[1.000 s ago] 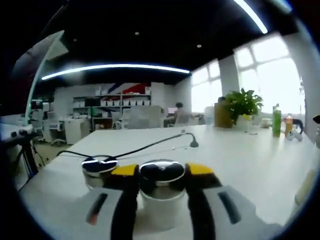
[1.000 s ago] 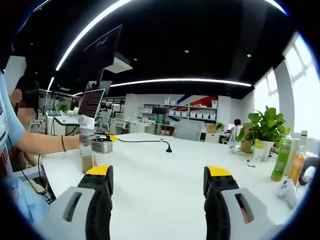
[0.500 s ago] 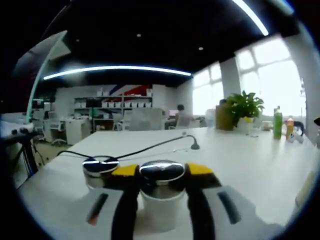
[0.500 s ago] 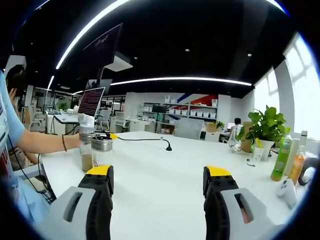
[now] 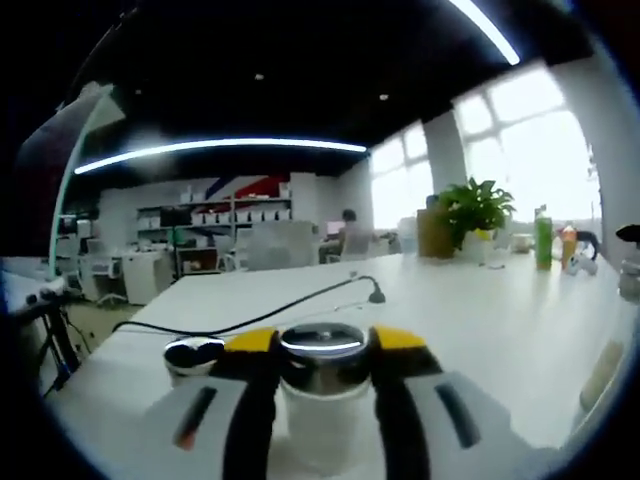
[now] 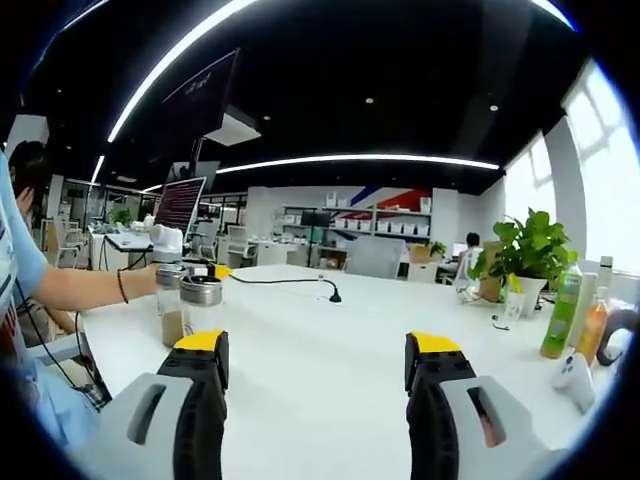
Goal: Rotate the seasoning bottle until the label or dispensing opening points toward the visible target arrow and the bottle remains upright within the marked orientation range
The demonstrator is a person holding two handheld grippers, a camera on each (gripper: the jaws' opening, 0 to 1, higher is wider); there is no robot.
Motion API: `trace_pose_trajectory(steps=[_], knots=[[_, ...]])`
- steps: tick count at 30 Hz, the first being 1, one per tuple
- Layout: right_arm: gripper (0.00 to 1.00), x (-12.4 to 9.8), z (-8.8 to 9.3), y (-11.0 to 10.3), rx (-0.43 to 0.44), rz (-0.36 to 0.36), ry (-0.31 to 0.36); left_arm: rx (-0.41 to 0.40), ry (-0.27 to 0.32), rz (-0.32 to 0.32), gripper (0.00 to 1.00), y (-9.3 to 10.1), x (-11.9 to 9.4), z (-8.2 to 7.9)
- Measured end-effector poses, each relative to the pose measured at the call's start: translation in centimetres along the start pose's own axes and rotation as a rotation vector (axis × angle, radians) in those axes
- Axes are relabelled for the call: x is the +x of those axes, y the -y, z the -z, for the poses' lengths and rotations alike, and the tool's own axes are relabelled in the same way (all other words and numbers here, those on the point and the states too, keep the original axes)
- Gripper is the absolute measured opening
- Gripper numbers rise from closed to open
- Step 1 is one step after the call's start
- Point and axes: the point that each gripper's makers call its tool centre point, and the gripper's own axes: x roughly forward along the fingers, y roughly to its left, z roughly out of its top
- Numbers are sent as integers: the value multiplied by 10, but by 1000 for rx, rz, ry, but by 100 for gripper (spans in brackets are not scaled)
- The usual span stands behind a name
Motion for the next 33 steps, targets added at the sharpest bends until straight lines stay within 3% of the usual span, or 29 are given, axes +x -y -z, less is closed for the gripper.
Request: trace_pose_trajectory(steps=[8,16,27,33], knots=[[74,-1,0,0,-7,-1,-1,-18,54,30,37,8,-10,-23],[74,-1,-1,-1,-22,2,-6,-18,66,63,37,17,-22,-35],[75,-3,-5,4,-23,16,7,-55,74,52,37,19,-41,-38],[76,-2,0,1,-16,2,-8,11,61,25,37,25,-55,-35]])
